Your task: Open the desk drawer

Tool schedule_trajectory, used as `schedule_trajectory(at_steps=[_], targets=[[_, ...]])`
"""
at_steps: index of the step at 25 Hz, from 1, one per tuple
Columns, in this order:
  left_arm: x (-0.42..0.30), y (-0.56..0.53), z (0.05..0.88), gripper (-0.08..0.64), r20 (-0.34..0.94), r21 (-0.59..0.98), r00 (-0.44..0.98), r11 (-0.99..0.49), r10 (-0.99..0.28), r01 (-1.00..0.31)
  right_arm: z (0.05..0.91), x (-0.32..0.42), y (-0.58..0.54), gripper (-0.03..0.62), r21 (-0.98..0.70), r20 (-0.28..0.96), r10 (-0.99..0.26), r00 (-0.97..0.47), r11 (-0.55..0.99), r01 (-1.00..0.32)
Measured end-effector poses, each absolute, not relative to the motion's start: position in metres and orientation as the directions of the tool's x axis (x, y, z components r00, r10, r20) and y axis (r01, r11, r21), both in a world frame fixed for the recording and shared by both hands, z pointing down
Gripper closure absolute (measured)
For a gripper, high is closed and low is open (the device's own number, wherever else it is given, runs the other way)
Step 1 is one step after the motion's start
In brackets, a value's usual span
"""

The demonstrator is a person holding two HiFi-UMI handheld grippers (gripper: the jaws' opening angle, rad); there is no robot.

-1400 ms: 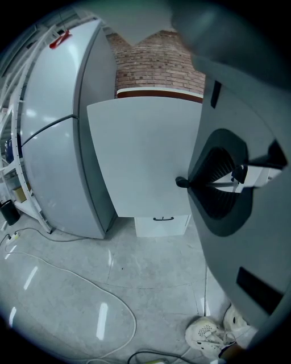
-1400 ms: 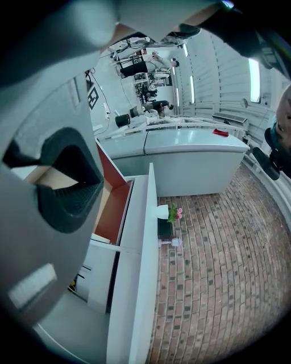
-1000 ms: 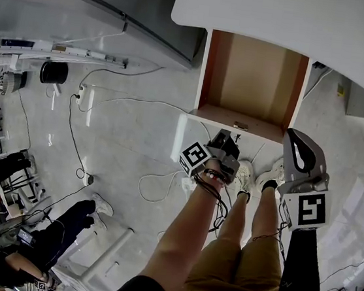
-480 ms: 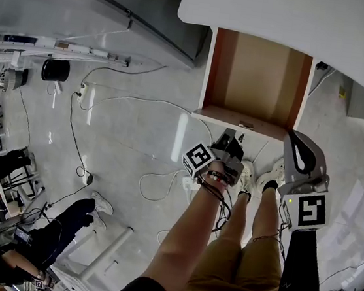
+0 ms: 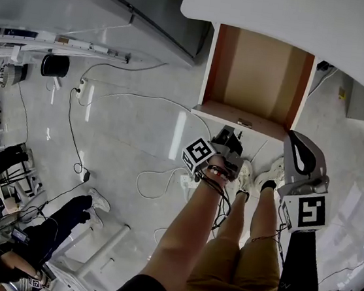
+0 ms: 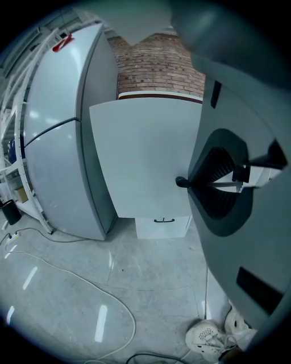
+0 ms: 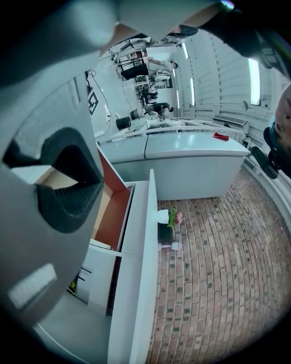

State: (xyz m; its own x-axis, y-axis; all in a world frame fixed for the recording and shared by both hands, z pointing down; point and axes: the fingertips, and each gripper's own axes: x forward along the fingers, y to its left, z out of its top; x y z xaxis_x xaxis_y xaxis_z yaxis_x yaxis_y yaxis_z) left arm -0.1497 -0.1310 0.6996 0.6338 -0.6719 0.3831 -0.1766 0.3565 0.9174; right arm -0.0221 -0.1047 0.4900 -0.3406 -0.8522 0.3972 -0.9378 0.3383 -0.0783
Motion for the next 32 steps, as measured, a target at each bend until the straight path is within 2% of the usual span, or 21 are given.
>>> schedule_trajectory(at_steps=[19, 26, 28, 32], targets=[[-0.150, -0.132, 0.701, 0.534, 0.367, 0.926, 0.623, 0.334, -0.691, -0.175, 0.495, -0.022, -0.104, 0.592, -0.077, 0.402, -0.846, -0.351, 0.351, -0.933], [-0.152, -0.132, 0.693, 0.526, 0.305, 0.944, 0.586, 0.321, -0.751, -0.079, 0.493, -0.020, -0.101, 0.592, -0.078, 0.401, -0.845, -0.355, 0.354, -0.932], [-0.151, -0.130, 0.692, 0.504, 0.306, 0.944, 0.581, 0.320, -0.754, -0.082, 0.492, -0.018, -0.100, 0.592, -0.077, 0.397, -0.847, -0.354, 0.353, -0.932], [-0.150, -0.124, 0.689, 0.413, 0.305, 0.945, 0.583, 0.314, -0.753, -0.088, 0.489, -0.012, -0.096, 0.592, -0.076, 0.391, -0.852, -0.348, 0.347, -0.935]])
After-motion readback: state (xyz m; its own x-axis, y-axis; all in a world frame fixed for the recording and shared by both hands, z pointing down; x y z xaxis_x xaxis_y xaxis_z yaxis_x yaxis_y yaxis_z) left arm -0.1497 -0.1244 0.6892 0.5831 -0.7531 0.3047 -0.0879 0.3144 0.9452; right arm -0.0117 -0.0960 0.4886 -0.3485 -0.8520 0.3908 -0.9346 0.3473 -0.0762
